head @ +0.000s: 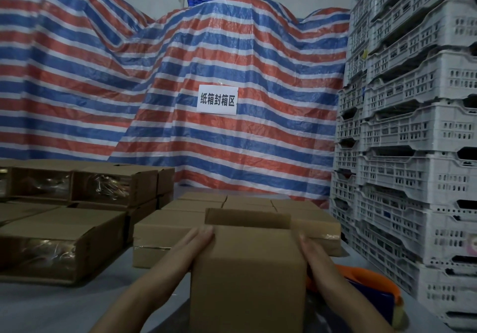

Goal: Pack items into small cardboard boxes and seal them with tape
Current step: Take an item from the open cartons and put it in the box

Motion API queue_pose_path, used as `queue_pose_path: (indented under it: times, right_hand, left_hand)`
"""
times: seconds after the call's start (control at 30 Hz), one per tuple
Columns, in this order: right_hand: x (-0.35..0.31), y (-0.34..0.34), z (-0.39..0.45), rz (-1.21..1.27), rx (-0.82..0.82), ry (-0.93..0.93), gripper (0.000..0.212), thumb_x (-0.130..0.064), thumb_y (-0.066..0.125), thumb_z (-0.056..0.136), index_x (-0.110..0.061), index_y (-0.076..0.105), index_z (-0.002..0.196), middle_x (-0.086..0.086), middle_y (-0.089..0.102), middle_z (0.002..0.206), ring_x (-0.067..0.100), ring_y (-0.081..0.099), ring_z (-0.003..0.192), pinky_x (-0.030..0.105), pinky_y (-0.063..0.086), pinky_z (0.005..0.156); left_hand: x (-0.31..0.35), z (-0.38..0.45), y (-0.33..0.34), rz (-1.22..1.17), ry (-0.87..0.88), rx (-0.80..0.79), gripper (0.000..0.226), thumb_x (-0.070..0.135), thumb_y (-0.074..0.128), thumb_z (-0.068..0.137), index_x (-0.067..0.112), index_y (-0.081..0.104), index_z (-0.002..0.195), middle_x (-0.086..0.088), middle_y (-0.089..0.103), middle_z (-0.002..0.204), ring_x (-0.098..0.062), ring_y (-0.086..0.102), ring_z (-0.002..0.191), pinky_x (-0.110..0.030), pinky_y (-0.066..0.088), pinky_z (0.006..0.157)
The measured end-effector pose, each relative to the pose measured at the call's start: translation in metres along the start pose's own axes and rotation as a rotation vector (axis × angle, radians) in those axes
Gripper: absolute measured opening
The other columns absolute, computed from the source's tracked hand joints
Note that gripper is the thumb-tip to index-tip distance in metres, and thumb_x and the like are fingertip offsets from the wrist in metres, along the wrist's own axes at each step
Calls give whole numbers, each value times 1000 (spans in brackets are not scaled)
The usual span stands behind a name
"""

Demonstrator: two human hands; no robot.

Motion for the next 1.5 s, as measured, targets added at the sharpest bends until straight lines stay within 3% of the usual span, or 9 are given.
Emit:
queue_pose_path:
  times: [0.13, 0.27, 0.43, 0.67, 0.87, 1.1, 1.3, 1.4, 1.5]
  right_hand:
    - [-13, 6, -8, -6, -6, -26, 22, -46, 64, 92, -33, 78, 102, 1, 73, 111, 21, 68, 102, 32, 52, 80]
    - [-8, 11, -8, 112, 59, -11, 19, -26, 62, 97, -41, 70, 103, 2, 63, 121, 26, 65, 101, 36, 51, 74]
    - [-9, 10, -8, 239, 14, -3, 67, -27, 70, 92, -59, 39, 141, -7, 52, 132, 22, 61, 117, 38, 56, 88]
    - [-15, 12, -19, 163, 12, -5, 15, -30, 64, 92, -33, 76, 99, 4, 72, 108, 25, 68, 96, 32, 51, 71]
    - [-15, 14, -20, 205, 109, -36, 10, -27, 65, 90, -29, 75, 87, -7, 75, 85, 12, 69, 73, 27, 51, 62]
    - [-19, 17, -28, 229, 154, -12, 12, -25, 65, 93, -27, 76, 88, -6, 76, 87, 11, 71, 75, 24, 54, 59]
    - [-18, 19, -32, 288, 208, 13, 13, -25, 64, 95, -26, 77, 95, 6, 77, 97, 27, 73, 91, 38, 57, 68]
    - [-24, 4, -32, 31, 291, -73, 20, -34, 58, 100, -27, 73, 109, -3, 72, 107, 17, 66, 102, 36, 56, 85]
    - [-40, -33, -35, -494, 406, -205, 23, -41, 50, 102, -24, 65, 105, -8, 65, 98, 9, 62, 93, 27, 49, 75]
  left_hand:
    - [-1, -3, 9, -4, -45, -37, 9, 30, 66, 87, 22, 67, 90, -5, 64, 94, -19, 60, 87, -32, 44, 76]
    - [3, -4, 11, -50, -22, 55, 23, 13, 60, 94, 21, 53, 115, -8, 59, 117, -28, 59, 103, -39, 48, 86]
    - [13, -12, 13, -120, 105, 91, 70, 8, 63, 92, 45, 32, 142, 13, 49, 132, -12, 48, 124, -41, 37, 110]
    - [14, -16, 8, 112, 85, 230, 9, 17, 69, 87, 21, 78, 89, 9, 68, 109, -8, 60, 100, -27, 45, 80]
    - [22, -20, 12, 299, 191, 214, 16, 13, 59, 96, 16, 74, 96, 14, 64, 106, 9, 56, 93, -6, 38, 69]
    - [55, -19, 37, 1134, 292, 142, 43, 39, 48, 99, 42, 43, 141, 12, 54, 137, -7, 49, 123, -35, 37, 110]
    - [39, -15, 88, 1513, 307, -239, 72, 79, 21, 89, 44, 18, 152, 11, 22, 161, -16, 22, 147, -46, 20, 116]
    - [39, -13, 84, 1492, 292, -248, 73, 80, 21, 88, 45, 20, 152, 12, 22, 161, -15, 25, 146, -43, 25, 114]
    - [41, -12, 85, 1479, 272, -270, 72, 80, 22, 88, 46, 21, 151, 12, 24, 161, -15, 27, 145, -43, 27, 112]
Point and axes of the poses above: each hand's wrist, its own z-axis towards the middle knuckle, its own y-axis out of the palm, x = y × z, the point moved 4 cm from there along z, towards the middle knuckle
